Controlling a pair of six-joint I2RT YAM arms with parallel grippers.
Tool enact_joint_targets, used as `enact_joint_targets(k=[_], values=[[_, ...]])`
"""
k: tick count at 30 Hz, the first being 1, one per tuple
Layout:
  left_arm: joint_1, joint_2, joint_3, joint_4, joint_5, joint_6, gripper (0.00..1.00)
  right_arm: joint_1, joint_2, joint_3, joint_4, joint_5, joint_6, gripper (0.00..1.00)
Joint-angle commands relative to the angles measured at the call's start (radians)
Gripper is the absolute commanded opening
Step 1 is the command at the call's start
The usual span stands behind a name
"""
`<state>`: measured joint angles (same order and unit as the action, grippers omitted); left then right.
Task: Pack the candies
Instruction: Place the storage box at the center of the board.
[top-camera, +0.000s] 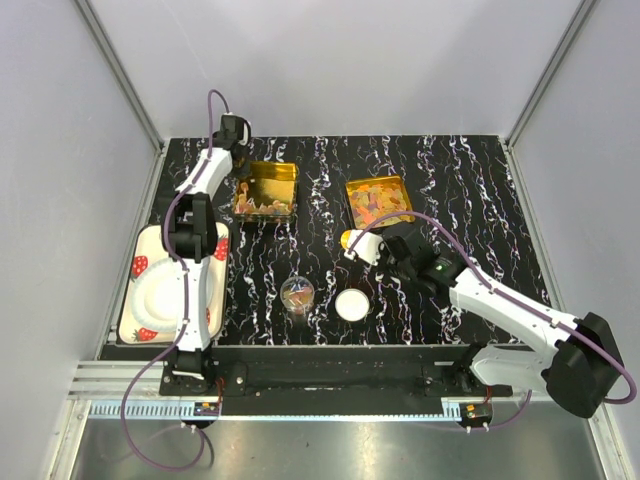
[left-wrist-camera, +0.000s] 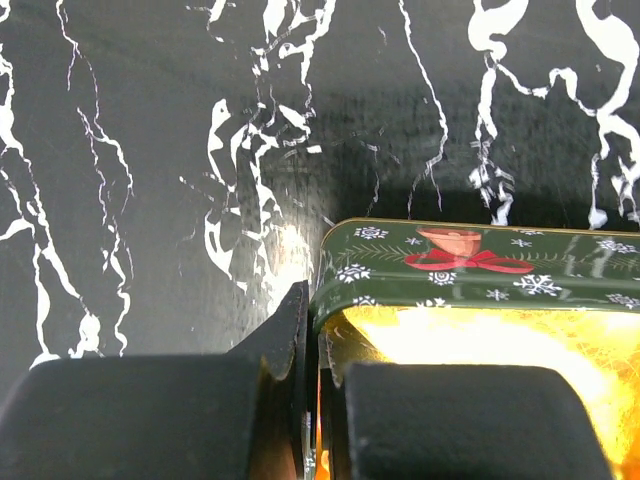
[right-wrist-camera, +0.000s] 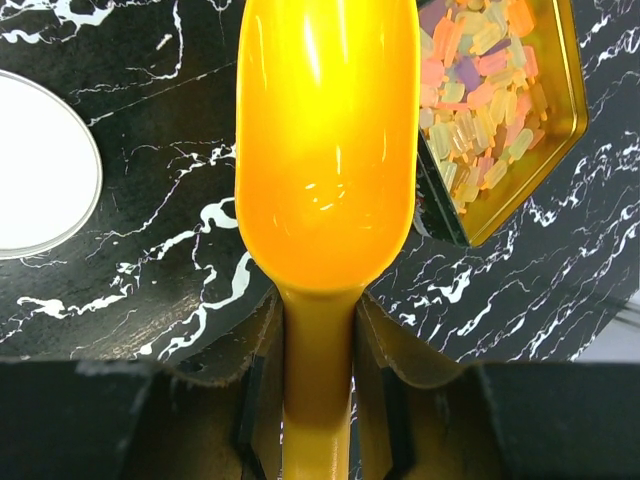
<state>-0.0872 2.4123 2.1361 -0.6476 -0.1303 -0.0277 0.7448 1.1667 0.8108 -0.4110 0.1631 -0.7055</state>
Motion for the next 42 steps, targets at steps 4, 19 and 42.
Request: enact_joint_targets(k=[4,19,42], values=[[0.01,0.041,0.105,0.101,-0.075,-0.009,0.04,-0.021,-0.033,-0.004,0.084,-0.022,0.034,0.0],[0.01,0.038,0.087,0.131,-0.089,0.009,0.29,-0.03,-0.035,-0.012,0.098,-0.03,0.046,0.0],[-0.043,-0.631,-0.464,0.232,1.129,-0.04,0.86,-0.041,0.025,0.197,0.261,-0.101,0.06,0.0]])
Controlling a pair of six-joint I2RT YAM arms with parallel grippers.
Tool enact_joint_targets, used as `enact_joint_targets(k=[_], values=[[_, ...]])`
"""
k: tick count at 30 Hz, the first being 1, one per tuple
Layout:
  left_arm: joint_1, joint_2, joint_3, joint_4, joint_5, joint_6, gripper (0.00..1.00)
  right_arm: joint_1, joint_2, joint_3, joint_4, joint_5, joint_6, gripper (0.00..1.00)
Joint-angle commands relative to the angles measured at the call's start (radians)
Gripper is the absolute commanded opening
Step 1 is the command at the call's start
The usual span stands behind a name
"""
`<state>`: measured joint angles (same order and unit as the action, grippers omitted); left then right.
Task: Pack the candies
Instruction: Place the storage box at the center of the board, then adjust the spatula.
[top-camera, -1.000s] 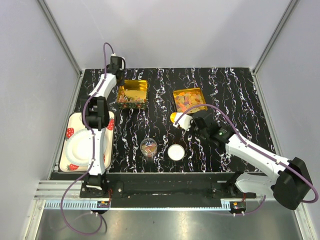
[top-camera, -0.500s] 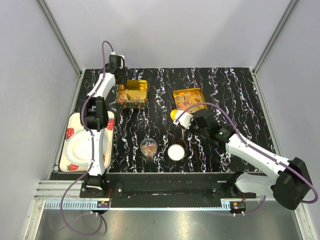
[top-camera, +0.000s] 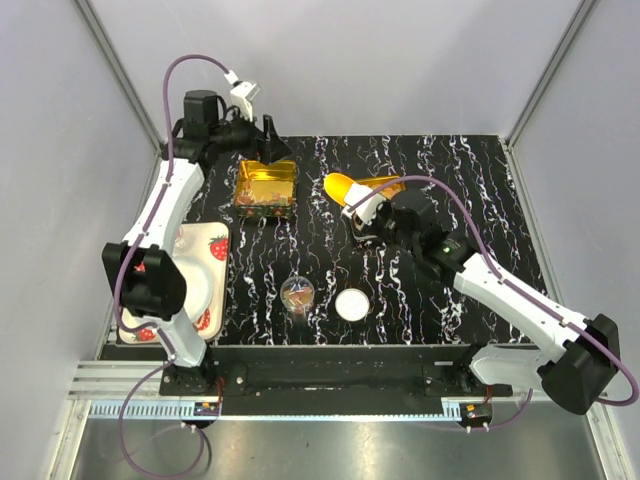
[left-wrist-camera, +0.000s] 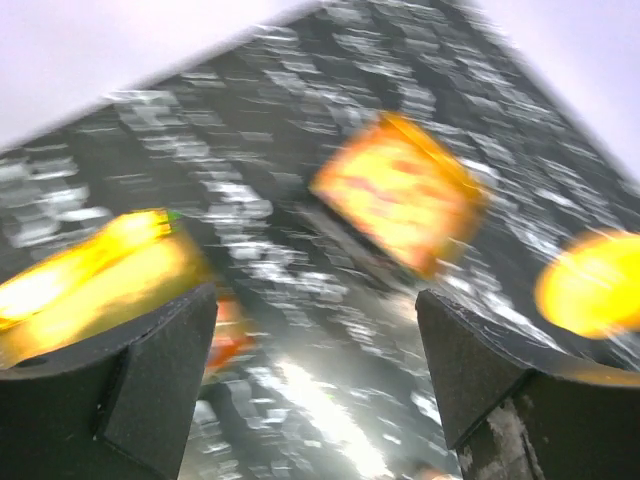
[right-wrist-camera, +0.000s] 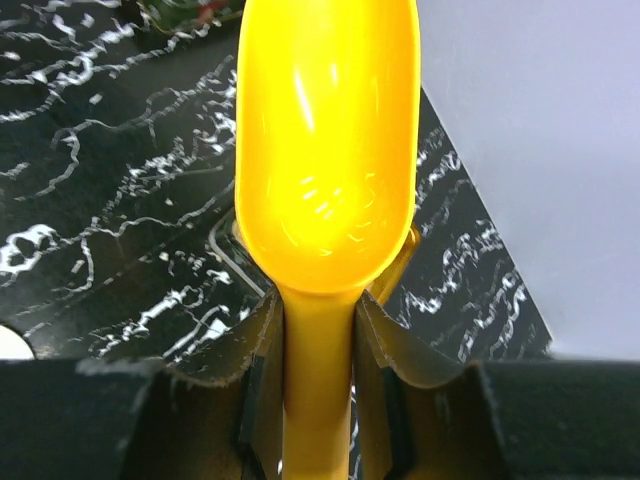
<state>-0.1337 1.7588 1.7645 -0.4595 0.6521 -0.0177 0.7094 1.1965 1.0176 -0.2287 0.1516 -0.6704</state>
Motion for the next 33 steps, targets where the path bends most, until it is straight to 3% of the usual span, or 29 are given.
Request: enact_joint_targets(k=[1,9,15,28,33], values=[[0.003,0.022,-0.105,0.068,0.413,-0.082,0.86,-0.005,-0.023,-0.026,0.103,-0.104,0.025,0.0],[-0.073,0.033,-0.192,0.188,0.575,-0.165,0.79,-0.005,-0.095,-0.145,0.157,-0.173,0.032,0.0],[-0.148,0.034,-0.211,0.191,0.56,-0.157,0.77,-0.005,-0.087,-0.154,0.167,-0.165,0.035,0.0],[-0.196,0.091,-0.194,0.142,0.586,-0.125,0.45,-0.007,-0.075,-0.154,0.195,-0.156,0.04,0.0],[-0.214,0.102,-0.178,0.082,0.554,-0.068,0.26,-0.005,-0.072,-0.148,0.196,-0.156,0.04,0.0]])
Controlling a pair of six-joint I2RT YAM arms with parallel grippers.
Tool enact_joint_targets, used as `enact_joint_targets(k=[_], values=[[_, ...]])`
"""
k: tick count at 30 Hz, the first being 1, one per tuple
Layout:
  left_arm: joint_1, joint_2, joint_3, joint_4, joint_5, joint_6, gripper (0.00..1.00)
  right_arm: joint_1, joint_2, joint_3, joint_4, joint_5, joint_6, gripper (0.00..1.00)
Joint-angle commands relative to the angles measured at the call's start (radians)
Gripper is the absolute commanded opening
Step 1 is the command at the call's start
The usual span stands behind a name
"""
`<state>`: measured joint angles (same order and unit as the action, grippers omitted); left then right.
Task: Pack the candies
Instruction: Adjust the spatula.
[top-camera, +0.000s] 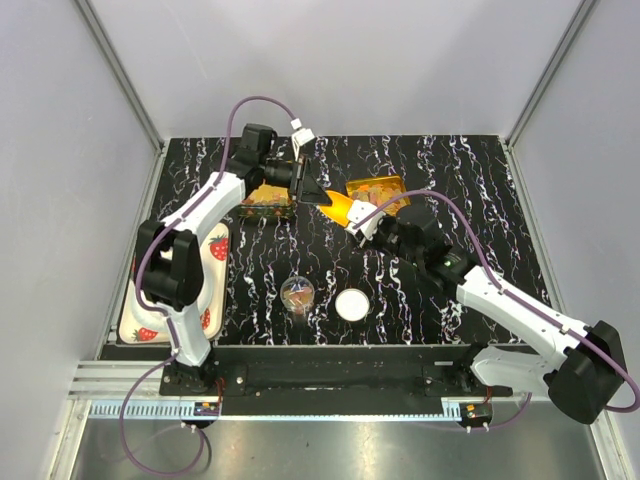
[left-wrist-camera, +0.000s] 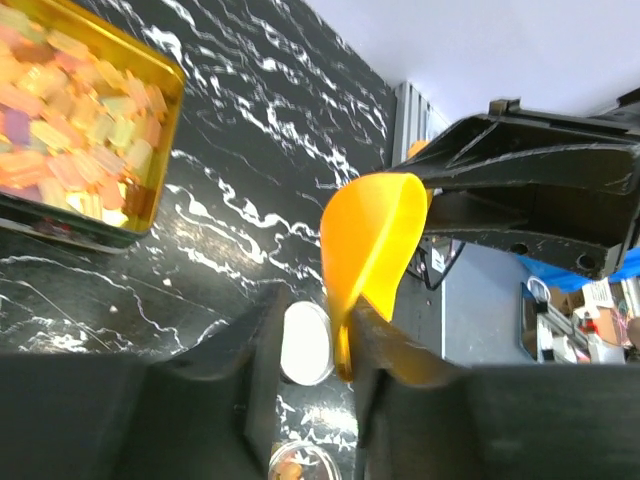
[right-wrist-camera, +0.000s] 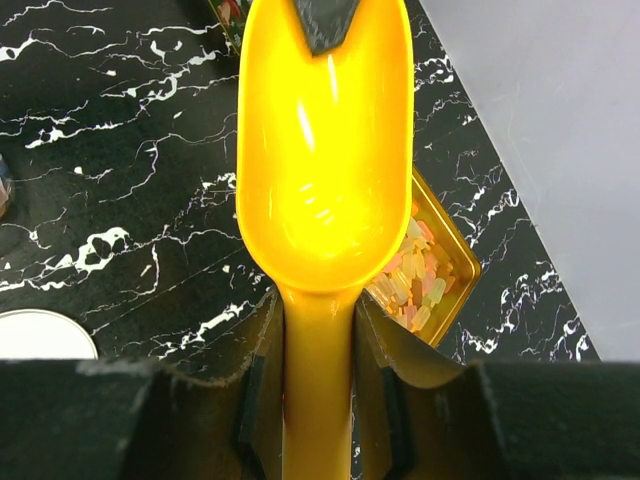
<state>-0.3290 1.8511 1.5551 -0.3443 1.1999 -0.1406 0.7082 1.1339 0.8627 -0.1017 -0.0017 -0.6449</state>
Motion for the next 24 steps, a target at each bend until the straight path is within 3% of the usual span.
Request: enact_joint_targets(k=[1,5,9,12,13,15,16,18,19,22,24], values=[[-0.024,0.01,0.031,-0.036,0.0,0.056,0.22,-0.004,-0.008,0.009,0.069,-0.004,0.014,0.0],[-0.035,0.026,0.03,-0.041,-0.005,0.059,0.0,-0.006,-0.022,0.007,0.071,-0.02,0.014,0.0],[-0.035,0.02,0.011,-0.013,0.041,0.049,0.0,-0.006,-0.049,0.01,0.077,-0.017,-0.004,0.11],[-0.033,-0.016,-0.067,0.164,0.096,-0.072,0.0,-0.004,-0.068,0.013,0.076,-0.023,0.001,0.23],[-0.031,-0.029,-0.094,0.245,0.11,-0.129,0.0,-0.004,-0.072,0.013,0.077,-0.024,0.002,0.25],[-0.03,-0.058,-0.199,0.556,0.144,-0.353,0.0,-0.004,-0.075,0.013,0.077,-0.03,0.008,0.33],[-0.03,-0.064,-0.234,0.793,0.159,-0.526,0.0,-0.006,-0.079,0.015,0.076,-0.032,0.011,0.34],[-0.028,-0.053,-0.306,1.023,0.168,-0.699,0.0,-0.004,-0.082,0.018,0.076,-0.038,0.021,0.37],[-0.028,-0.044,-0.317,1.235,0.173,-0.866,0.0,-0.004,-0.085,0.018,0.077,-0.043,0.024,0.38],[-0.027,0.006,-0.328,1.495,0.178,-1.083,0.0,-0.006,-0.091,0.024,0.073,-0.061,0.037,0.41],[-0.027,0.025,-0.323,1.542,0.178,-1.123,0.0,-0.004,-0.086,0.027,0.069,-0.064,0.044,0.45]])
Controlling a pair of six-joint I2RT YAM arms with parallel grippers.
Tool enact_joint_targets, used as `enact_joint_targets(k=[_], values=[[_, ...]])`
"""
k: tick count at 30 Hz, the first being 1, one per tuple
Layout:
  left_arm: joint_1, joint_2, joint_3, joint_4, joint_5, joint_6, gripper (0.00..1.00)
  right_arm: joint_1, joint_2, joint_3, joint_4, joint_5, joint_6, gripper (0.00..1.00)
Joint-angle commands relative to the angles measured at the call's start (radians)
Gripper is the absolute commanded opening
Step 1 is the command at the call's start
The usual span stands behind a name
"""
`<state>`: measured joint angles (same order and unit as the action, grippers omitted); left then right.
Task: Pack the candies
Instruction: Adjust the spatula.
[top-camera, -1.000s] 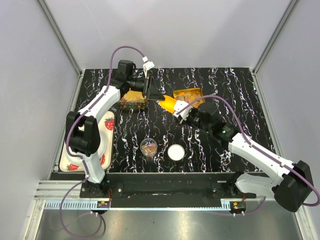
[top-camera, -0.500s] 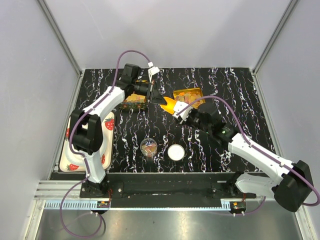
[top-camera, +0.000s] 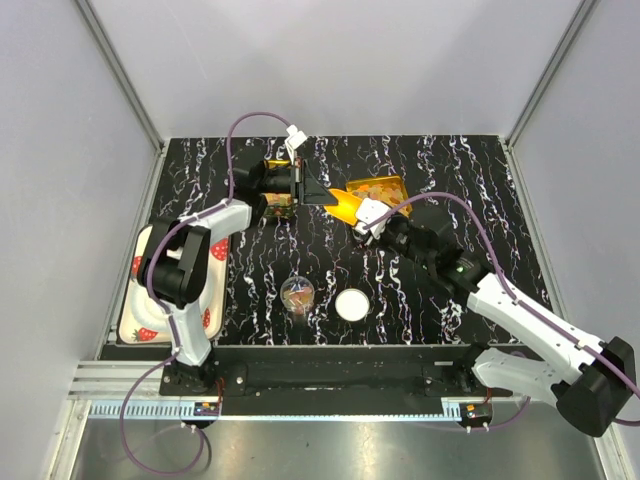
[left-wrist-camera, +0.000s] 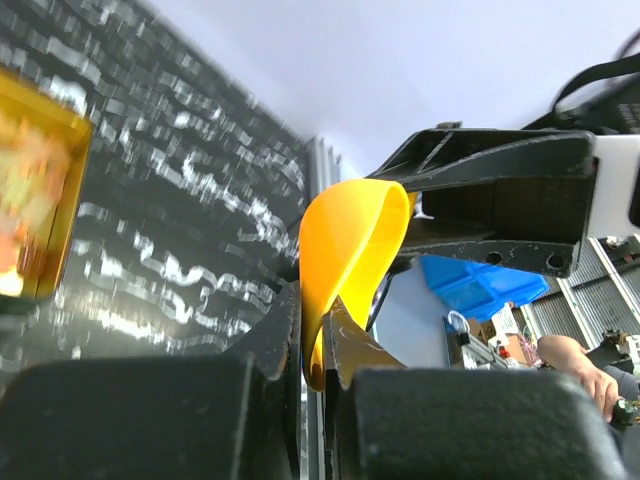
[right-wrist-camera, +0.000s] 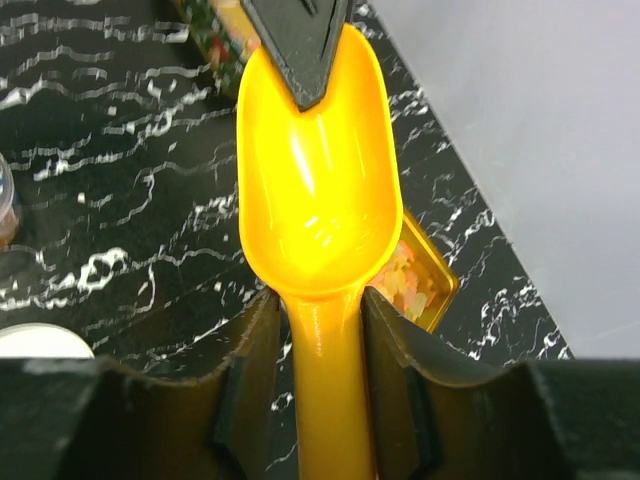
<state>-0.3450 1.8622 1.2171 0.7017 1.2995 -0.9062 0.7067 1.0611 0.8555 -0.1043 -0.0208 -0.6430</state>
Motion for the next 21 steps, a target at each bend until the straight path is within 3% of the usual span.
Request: enact_joint_targets(k=[1,10,13,14,21], values=[[-0.011,0.021,0.016,0.496,0.072,-0.359,0.0,-0.004,-0.009,0.036,0.072,-0.042,0.04,0.46],[-0.011,0.02,0.012,0.464,0.067,-0.335,0.0,-0.003,-0.004,0.022,0.06,-0.041,0.011,0.43],[-0.012,0.011,0.012,0.414,0.064,-0.298,0.0,-0.004,-0.004,0.014,0.06,-0.033,-0.004,0.35],[-0.011,0.006,0.01,0.397,0.063,-0.287,0.0,-0.004,-0.004,0.013,0.061,-0.03,-0.006,0.28],[-0.012,-0.011,0.01,0.363,0.061,-0.261,0.0,-0.003,-0.001,0.005,0.08,-0.021,-0.009,0.0]])
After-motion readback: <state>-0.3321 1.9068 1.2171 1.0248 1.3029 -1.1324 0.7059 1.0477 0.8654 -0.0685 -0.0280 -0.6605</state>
